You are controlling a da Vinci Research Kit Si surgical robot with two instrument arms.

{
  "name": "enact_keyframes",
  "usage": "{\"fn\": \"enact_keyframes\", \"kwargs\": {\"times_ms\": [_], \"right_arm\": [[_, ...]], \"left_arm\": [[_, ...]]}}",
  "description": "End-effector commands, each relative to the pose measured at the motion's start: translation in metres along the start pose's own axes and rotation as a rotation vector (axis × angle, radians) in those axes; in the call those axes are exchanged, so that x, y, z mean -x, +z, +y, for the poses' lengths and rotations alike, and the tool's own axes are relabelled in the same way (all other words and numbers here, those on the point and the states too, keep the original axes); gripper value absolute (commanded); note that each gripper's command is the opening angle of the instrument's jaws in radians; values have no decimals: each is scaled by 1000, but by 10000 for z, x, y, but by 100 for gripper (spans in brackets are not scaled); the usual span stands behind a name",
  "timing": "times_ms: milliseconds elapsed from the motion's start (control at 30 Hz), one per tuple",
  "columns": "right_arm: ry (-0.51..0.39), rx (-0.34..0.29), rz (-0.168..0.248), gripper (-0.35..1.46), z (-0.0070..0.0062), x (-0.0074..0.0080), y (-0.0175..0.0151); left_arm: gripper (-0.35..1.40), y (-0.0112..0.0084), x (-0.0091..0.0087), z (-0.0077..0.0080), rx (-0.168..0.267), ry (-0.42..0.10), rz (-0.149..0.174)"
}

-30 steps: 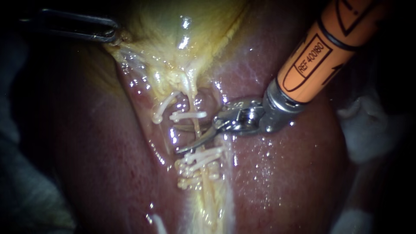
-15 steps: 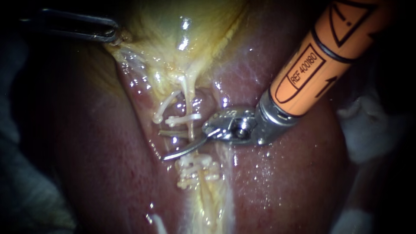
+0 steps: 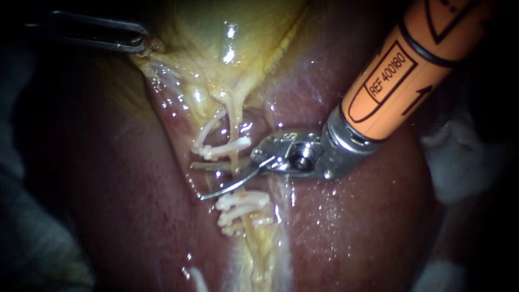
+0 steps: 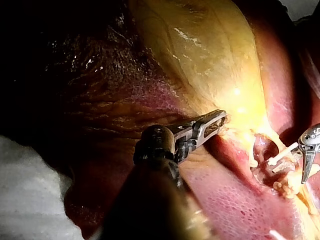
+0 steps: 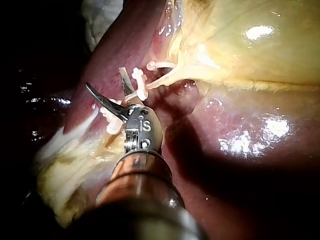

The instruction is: Go to the cutting position right tube

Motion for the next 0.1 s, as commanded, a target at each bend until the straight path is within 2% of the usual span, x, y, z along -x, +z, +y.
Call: {"fn": "enact_keyframes", "kwargs": {"times_ms": [33,100], "right_arm": [[0,0,0,133,0,1,0],[0,0,0,130,1,2,0]], "left_arm": [[-35,0,0,0,0,0,0],[-35,0,0,0,0,0,0]]}}
